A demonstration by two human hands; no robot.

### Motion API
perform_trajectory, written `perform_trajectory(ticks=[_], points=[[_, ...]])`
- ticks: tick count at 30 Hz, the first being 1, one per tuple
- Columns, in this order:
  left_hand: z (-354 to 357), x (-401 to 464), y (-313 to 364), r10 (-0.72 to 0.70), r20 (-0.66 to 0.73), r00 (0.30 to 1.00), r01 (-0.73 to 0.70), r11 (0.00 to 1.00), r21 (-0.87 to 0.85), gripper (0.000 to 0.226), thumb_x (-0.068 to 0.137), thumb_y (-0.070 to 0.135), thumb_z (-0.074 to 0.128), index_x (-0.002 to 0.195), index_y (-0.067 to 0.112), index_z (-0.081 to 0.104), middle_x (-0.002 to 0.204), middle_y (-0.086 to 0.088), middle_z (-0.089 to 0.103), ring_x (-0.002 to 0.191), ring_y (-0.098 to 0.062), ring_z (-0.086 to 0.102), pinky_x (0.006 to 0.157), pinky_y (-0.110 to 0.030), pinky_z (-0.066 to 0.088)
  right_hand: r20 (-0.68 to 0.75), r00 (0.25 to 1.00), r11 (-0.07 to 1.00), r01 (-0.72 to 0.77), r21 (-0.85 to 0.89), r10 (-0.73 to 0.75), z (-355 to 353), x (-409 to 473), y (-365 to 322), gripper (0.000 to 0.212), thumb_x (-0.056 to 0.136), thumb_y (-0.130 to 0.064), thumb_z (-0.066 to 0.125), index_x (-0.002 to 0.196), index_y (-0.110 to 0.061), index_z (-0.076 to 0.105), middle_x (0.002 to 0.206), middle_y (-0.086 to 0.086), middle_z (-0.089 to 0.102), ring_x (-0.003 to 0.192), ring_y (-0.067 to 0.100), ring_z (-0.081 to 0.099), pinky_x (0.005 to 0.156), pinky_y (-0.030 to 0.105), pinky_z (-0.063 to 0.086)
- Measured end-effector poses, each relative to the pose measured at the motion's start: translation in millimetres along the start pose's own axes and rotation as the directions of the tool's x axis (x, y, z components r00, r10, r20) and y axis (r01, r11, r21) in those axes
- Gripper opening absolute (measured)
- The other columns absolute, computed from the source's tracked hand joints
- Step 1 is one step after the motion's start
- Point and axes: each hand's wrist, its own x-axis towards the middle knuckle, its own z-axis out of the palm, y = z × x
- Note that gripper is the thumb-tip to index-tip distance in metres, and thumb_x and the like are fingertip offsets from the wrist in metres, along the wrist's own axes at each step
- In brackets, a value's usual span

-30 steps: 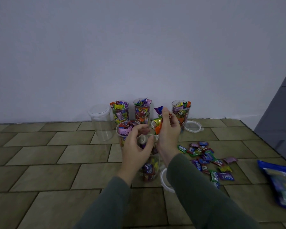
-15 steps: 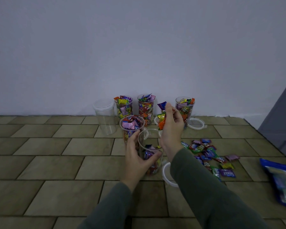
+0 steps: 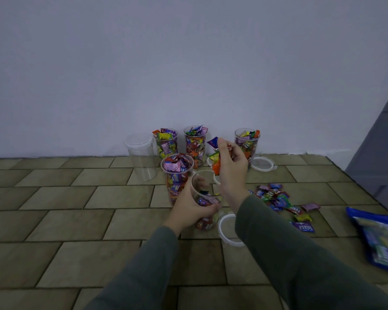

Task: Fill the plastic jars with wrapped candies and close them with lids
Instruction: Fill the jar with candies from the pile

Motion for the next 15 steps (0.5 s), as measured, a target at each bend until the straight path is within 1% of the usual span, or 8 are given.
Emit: perform_trajectory(ticks=[2,4,6,8,10,12,15], points=[[-3,-1,-3,-0.010,0.013,1.000,0.010,1.000,-0.020,0.080,0.066,0.025,0.087,0.132,0.025,0.043,0.120,0.007,0.057,0.111,0.002,0.055,0.089,-0.013,0.045,0.055,0.997,0.997,0.059,-0.050,-0.056,-2,-6,2,0.013,0.093,-0.031,0.062,0.082,-0.025,0.066,0.067,-0.016,0.062,0.064,-0.004,0.054,0.062,0.016,0.045],[-6,-1,-5,-0.019,0.029,0.999,0.019,1.000,-0.018,0.085,0.062,0.030,0.087,0.133,0.021,0.042,0.120,0.005,0.058,0.113,-0.003,0.056,0.095,-0.020,0.044,0.101,0.992,0.994,0.087,-0.070,-0.080,-4,-12,4,0.011,0.092,-0.031,0.062,0.085,-0.025,0.066,0.068,-0.016,0.062,0.065,-0.004,0.055,0.061,0.017,0.045],[-7,-1,-5,-0.032,0.042,0.999,0.033,0.999,-0.014,0.088,0.059,0.034,0.087,0.133,0.020,0.042,0.120,0.002,0.059,0.114,-0.006,0.057,0.099,-0.025,0.044,0.108,0.991,0.993,0.091,-0.078,-0.083,-4,-13,5,0.010,0.092,-0.032,0.062,0.087,-0.025,0.067,0.070,-0.016,0.063,0.067,-0.003,0.056,0.062,0.018,0.045],[-7,-1,-6,-0.043,0.042,0.998,0.044,0.999,-0.008,0.090,0.057,0.037,0.087,0.133,0.021,0.041,0.120,0.003,0.060,0.115,-0.007,0.057,0.101,-0.029,0.045,0.116,0.990,0.991,0.094,-0.092,-0.083,-4,-13,5,0.010,0.092,-0.033,0.062,0.088,-0.025,0.067,0.072,-0.015,0.064,0.068,-0.002,0.056,0.062,0.020,0.046],[-7,-1,-6,-0.047,0.044,0.998,0.047,0.999,0.006,0.087,0.059,0.036,0.086,0.132,0.022,0.042,0.120,0.005,0.060,0.114,-0.004,0.057,0.102,-0.029,0.044,0.132,0.988,0.990,0.099,-0.104,-0.085,-5,-13,6,0.010,0.092,-0.033,0.062,0.089,-0.025,0.067,0.072,-0.015,0.064,0.068,-0.001,0.056,0.061,0.021,0.046],[-7,-2,-6,-0.053,0.045,0.998,0.053,0.999,0.006,0.084,0.061,0.032,0.087,0.132,0.023,0.042,0.120,0.006,0.059,0.114,-0.003,0.056,0.102,-0.028,0.044,0.130,0.987,0.987,0.113,-0.118,-0.097,-5,-13,7,0.010,0.092,-0.033,0.062,0.089,-0.024,0.067,0.073,-0.014,0.064,0.068,-0.002,0.057,0.061,0.019,0.047],[-7,-3,-4,-0.063,0.050,0.997,0.064,0.998,-0.016,0.081,0.066,0.023,0.087,0.133,0.023,0.041,0.121,0.006,0.058,0.114,-0.001,0.055,0.100,-0.024,0.043,0.148,0.979,0.971,0.163,-0.172,-0.138,-7,-9,6,0.010,0.092,-0.032,0.062,0.087,-0.025,0.066,0.072,-0.014,0.064,0.069,-0.002,0.057,0.063,0.018,0.047]])
